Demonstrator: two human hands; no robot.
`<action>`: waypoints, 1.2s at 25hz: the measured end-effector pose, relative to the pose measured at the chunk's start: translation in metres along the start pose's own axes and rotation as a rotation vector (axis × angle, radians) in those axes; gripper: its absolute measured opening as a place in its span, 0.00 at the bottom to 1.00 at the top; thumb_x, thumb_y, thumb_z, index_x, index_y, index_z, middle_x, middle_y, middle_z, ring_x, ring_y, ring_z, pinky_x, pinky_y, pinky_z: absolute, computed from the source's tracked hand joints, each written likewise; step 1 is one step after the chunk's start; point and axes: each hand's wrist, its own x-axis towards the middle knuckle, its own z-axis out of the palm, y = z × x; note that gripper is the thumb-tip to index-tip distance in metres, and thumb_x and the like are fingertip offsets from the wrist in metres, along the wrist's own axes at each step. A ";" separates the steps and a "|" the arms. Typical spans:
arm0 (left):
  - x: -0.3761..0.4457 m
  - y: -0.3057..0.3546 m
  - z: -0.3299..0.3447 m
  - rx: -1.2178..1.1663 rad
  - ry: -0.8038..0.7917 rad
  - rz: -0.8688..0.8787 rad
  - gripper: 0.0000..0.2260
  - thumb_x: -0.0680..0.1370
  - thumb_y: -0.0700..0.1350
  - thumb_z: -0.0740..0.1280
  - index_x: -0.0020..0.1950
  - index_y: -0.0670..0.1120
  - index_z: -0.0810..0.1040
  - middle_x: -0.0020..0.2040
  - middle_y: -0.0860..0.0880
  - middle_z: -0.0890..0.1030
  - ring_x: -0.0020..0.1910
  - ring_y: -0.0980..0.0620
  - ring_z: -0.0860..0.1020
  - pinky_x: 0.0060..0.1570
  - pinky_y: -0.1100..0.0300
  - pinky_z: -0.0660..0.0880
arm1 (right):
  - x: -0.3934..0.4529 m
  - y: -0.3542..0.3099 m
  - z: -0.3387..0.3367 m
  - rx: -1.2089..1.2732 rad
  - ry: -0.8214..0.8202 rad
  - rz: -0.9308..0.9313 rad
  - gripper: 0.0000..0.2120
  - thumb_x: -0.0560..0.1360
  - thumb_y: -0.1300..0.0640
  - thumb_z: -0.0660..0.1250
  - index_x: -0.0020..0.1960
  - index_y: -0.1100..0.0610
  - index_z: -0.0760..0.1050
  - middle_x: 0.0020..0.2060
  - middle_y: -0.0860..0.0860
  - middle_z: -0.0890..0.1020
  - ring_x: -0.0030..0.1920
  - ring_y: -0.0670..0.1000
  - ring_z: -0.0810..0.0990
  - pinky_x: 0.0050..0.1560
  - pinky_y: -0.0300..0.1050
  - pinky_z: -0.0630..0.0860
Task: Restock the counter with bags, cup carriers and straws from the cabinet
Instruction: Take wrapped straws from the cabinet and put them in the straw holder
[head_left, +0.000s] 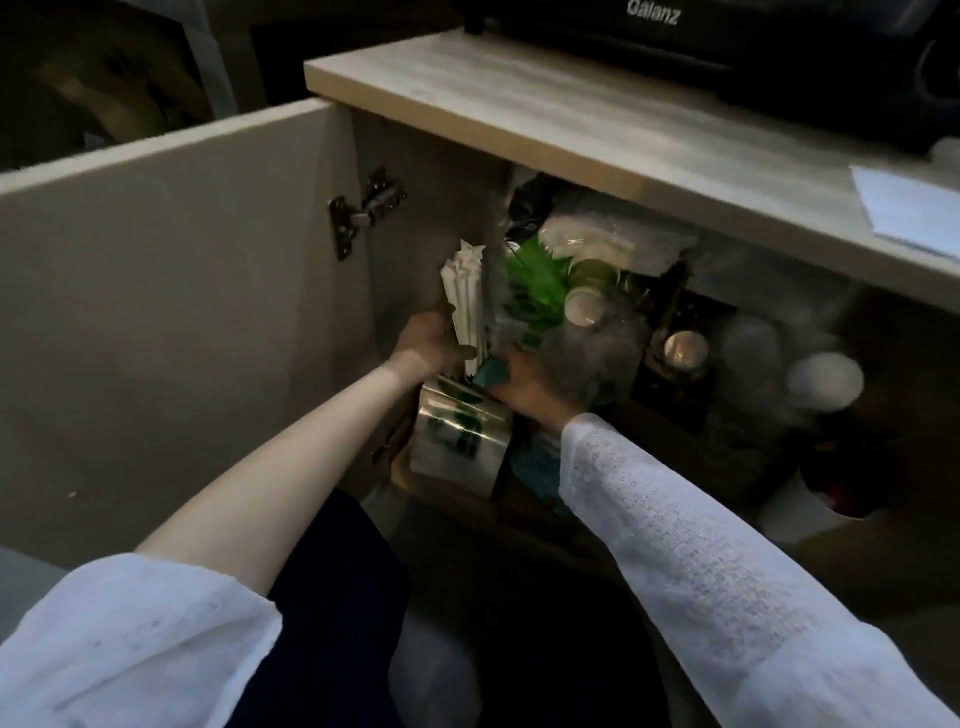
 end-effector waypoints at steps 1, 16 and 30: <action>0.003 -0.004 0.005 -0.004 0.015 0.006 0.19 0.72 0.43 0.73 0.61 0.40 0.77 0.57 0.42 0.82 0.58 0.46 0.79 0.56 0.57 0.74 | 0.007 0.006 0.004 -0.004 0.008 0.006 0.26 0.68 0.47 0.72 0.63 0.53 0.73 0.56 0.54 0.82 0.57 0.55 0.79 0.58 0.54 0.76; 0.059 -0.051 0.023 -0.060 0.092 -0.017 0.19 0.71 0.45 0.75 0.57 0.37 0.77 0.56 0.42 0.81 0.57 0.45 0.78 0.57 0.50 0.74 | 0.094 0.028 0.020 -0.085 0.051 0.050 0.28 0.67 0.46 0.73 0.63 0.55 0.71 0.58 0.51 0.79 0.59 0.54 0.78 0.57 0.51 0.78; 0.134 -0.047 0.026 -0.260 0.043 -0.048 0.28 0.69 0.46 0.75 0.67 0.38 0.74 0.63 0.42 0.78 0.63 0.47 0.76 0.62 0.60 0.71 | 0.166 0.003 0.013 0.000 0.058 0.030 0.42 0.65 0.57 0.78 0.73 0.61 0.62 0.68 0.58 0.72 0.68 0.57 0.72 0.65 0.48 0.71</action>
